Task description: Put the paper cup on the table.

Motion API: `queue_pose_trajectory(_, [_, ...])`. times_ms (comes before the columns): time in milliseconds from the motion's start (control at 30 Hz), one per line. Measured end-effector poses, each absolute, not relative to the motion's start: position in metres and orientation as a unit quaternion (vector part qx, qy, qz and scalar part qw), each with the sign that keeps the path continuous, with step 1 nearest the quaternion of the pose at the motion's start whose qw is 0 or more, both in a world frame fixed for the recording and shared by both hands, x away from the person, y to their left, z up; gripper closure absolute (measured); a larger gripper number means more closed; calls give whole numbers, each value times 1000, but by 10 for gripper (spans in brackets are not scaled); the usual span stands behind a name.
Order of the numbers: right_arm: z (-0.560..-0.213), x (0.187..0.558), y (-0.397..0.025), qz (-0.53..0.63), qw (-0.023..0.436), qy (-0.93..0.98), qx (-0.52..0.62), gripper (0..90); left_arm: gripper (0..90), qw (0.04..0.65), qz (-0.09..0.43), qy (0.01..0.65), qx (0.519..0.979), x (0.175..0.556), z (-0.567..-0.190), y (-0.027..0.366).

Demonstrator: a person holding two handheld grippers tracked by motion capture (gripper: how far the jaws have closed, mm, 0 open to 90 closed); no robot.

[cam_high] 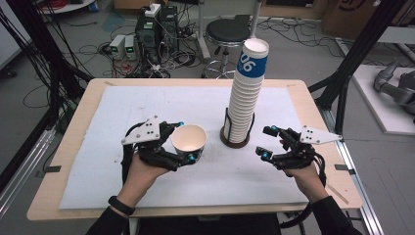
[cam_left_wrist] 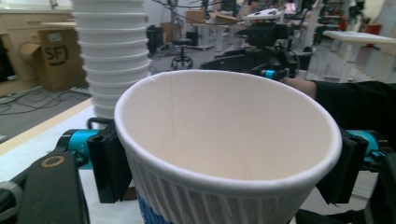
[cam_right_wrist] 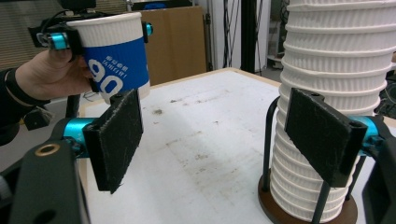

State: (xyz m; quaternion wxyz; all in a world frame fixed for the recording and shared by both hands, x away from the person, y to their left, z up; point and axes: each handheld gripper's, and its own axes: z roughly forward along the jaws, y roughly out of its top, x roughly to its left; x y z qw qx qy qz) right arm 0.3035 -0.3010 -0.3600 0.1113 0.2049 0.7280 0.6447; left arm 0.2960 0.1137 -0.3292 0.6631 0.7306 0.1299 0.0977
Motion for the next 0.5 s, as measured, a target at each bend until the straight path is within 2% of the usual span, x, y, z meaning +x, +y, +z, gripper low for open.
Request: queue_pose_trajectory(500, [-361,306,-305,641,111,728,217,199,209,654,142,177,722,310,-330,143])
